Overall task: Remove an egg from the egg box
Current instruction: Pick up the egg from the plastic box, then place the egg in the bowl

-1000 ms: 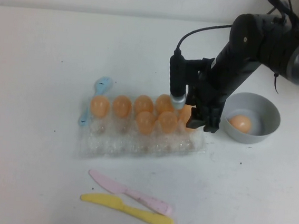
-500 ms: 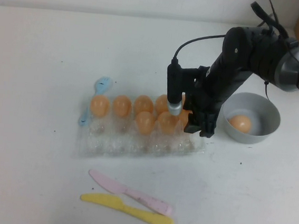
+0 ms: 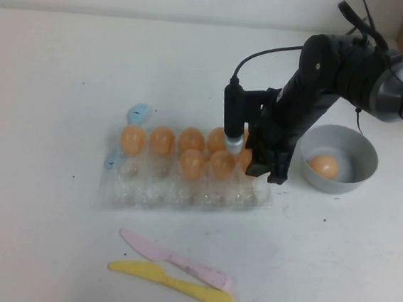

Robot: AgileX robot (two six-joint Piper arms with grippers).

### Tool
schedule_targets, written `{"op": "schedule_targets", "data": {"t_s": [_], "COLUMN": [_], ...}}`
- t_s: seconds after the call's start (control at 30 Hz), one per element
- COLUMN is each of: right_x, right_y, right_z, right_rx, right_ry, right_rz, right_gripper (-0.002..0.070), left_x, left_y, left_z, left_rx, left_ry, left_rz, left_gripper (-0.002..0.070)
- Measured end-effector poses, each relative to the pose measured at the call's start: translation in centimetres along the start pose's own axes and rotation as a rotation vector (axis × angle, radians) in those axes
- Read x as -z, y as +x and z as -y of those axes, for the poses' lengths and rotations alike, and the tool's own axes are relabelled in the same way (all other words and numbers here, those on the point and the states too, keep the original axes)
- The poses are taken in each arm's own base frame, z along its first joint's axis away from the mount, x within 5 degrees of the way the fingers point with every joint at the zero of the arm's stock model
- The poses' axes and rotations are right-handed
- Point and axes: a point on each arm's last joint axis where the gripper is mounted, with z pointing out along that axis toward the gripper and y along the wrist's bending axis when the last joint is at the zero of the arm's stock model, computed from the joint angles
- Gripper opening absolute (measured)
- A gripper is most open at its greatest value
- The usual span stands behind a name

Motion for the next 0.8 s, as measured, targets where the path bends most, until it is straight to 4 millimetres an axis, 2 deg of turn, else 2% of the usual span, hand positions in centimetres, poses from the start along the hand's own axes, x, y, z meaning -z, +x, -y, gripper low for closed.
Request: {"op": "schedule_targets", "data": {"t_s": [0.23, 0.47, 0.53, 0.63, 0.7, 0.8], "right_x": [2.1, 6.7, 8.2, 10.3, 11.2, 11.1], "right_y": [-0.8, -0.9, -0.4, 1.4, 3.1, 5.6], "right_z": [0.5, 0.1, 0.1, 0.5, 0.7, 0.9], "right_rx": [0.003, -0.012, -0.043, -0.124, -0.172, -0.235], "right_ry": [0.001, 0.009, 0.021, 0.054, 0.065, 0.053], "right_rz": [0.01, -0.041, -0.044, -0.044, -0.054, -0.083], "right_gripper": [0.0333, 0.0333, 0.0333, 0.0333, 0.0333, 0.0333], "left_x": [0.0, 0.0, 0.0, 0.0, 0.0, 0.0], "left_y": [0.0, 0.0, 0.0, 0.0, 0.0, 0.0], "left_z": [0.0, 0.0, 0.0, 0.0, 0.0, 0.0], "left_rx": [0.0, -0.002, -0.002, -0.002, -0.002, -0.002], "left_ry": [0.0, -0.001, -0.001, -0.001, -0.001, -0.001], "left_rz": [0.0, 0.0, 0.0, 0.0, 0.0, 0.0], "left_gripper": [-0.0004, -0.0005, -0.0004, -0.0005, -0.0004, -0.0005]}}
